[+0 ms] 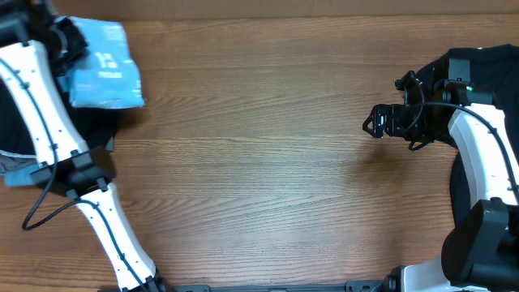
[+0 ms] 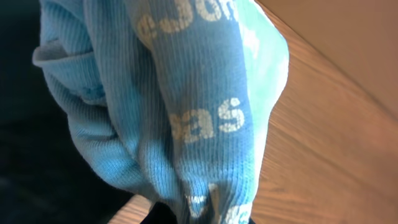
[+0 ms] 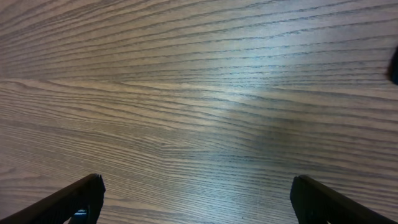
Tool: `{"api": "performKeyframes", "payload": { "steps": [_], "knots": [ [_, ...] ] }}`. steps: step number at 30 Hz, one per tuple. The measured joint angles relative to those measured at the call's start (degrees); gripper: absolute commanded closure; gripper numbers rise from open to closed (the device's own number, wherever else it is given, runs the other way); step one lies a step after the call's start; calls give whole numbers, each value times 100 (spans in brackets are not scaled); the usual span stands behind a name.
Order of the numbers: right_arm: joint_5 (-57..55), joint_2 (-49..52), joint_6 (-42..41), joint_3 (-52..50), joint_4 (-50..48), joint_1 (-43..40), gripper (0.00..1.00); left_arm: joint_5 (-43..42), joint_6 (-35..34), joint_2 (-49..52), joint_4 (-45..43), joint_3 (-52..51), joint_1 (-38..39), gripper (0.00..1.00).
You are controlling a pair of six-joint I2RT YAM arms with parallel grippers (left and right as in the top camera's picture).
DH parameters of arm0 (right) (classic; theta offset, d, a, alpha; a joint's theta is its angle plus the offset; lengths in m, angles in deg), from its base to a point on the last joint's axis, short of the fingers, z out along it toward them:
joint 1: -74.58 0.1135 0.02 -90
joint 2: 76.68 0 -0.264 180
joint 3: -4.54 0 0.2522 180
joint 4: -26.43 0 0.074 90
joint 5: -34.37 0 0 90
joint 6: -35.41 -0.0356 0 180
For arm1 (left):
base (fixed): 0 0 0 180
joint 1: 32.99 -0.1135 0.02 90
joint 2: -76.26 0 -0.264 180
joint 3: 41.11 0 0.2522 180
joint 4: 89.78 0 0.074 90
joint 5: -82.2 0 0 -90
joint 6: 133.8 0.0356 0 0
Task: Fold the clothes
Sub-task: 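Lift the bundle and carry it left onto the dark clothes stack, then release the bundle on the stack with the left gripper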
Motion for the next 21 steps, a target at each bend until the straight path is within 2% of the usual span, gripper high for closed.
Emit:
{"api": "performKeyframes", "payload": {
  "steps": [9,14,21],
  "knots": [
    [0,0,2,0,-2,0,0,63,-352,0,-155,0,-1169,96],
    [0,0,0,0,-2,0,0,334,-446,0,-199,-35,-1189,96],
    [0,0,0,0,-2,0,0,1075,-975,2,-282,-678,-1231,96]
  ]
}}
